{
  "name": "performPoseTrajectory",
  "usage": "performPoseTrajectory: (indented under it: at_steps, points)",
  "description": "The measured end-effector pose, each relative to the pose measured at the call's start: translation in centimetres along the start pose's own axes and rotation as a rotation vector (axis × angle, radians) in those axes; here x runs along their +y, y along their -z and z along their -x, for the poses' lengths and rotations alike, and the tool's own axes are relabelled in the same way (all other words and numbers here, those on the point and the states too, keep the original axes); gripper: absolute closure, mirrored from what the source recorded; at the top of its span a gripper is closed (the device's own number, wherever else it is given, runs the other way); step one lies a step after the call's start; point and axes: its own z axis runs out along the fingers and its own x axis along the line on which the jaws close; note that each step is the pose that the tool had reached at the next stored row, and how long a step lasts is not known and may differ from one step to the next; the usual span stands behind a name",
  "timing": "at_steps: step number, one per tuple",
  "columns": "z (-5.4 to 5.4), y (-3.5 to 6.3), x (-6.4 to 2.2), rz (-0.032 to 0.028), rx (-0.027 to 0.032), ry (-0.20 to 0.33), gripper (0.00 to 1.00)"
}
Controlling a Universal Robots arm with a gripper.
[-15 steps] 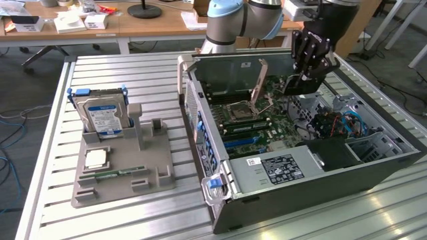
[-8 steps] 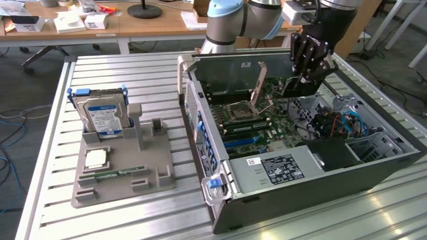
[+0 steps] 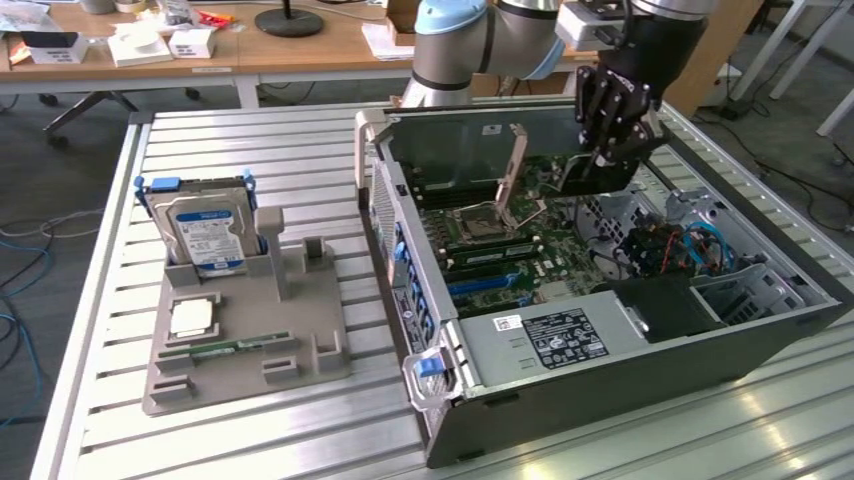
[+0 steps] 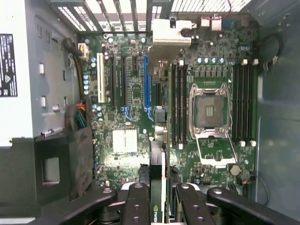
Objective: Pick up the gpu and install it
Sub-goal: 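Insert the gpu into the slot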
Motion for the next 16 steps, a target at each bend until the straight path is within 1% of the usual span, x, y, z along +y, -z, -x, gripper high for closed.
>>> performPoseTrajectory:
  at_steps: [3,8,13,16]
  points:
    - [0.0,0.0,0.58,-0.0001,-0.0001,-0.001,0.74]
    - [0.0,-0.01,1.19,-0.0001,0.0,-0.003,0.74]
    - [0.0,-0.06,1.51,-0.0001,-0.0001,-0.004,0.74]
    - [0.0,-0.36,1.57,-0.0001,0.0,-0.003,0.74]
